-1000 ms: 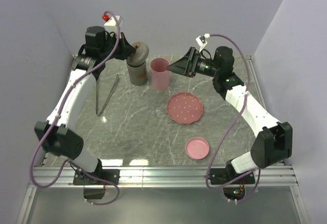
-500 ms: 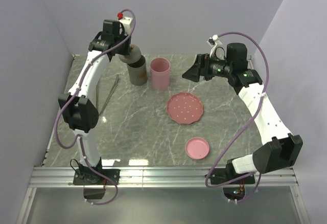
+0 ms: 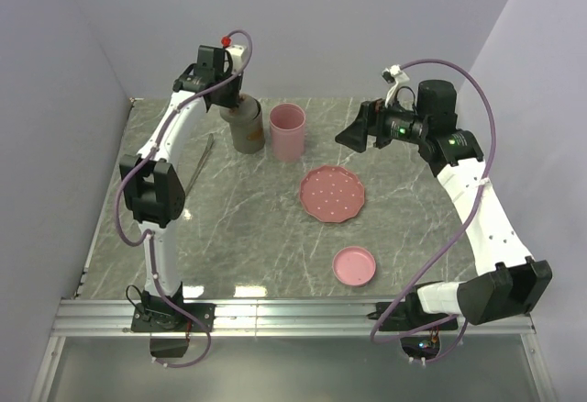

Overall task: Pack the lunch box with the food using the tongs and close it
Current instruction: Put the lid back on the lunch box

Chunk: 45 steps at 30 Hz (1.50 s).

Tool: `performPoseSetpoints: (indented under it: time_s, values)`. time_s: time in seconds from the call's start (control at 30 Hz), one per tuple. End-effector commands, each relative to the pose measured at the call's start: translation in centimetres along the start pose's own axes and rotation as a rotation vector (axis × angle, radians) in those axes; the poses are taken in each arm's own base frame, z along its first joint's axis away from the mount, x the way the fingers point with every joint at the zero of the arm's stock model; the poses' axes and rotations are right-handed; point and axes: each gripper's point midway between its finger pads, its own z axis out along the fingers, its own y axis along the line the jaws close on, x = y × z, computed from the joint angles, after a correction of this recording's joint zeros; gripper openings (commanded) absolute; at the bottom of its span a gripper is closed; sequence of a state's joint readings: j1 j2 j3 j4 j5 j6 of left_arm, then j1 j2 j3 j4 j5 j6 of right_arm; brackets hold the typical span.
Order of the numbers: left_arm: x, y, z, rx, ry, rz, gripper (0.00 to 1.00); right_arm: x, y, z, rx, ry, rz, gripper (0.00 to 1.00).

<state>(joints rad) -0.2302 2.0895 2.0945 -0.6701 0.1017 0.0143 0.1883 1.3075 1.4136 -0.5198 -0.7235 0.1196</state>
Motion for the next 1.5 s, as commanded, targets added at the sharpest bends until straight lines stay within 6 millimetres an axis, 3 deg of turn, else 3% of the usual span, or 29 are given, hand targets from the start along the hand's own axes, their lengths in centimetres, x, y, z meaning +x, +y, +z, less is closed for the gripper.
performPoseSetpoints:
  time_s: [0.0,0.77,1.47]
  values:
    - [-2.7,-0.1,-0.2,0.014,-0.079,0.006,0.01,-0.1,0.1,-0.4,-0.013,-0.008,-0.016,1.00]
    - [-1.0,-1.2,1.9,0.040,-0.033,0.006,0.02,1.3,-1.1,0.3,-0.032,0.016,0.031,1.00]
    - [4.1,-2.0,3.7,0.038,0.067,0.008,0.02,1.7,-2.2,0.2,-0.037,0.030,0.067,1.00]
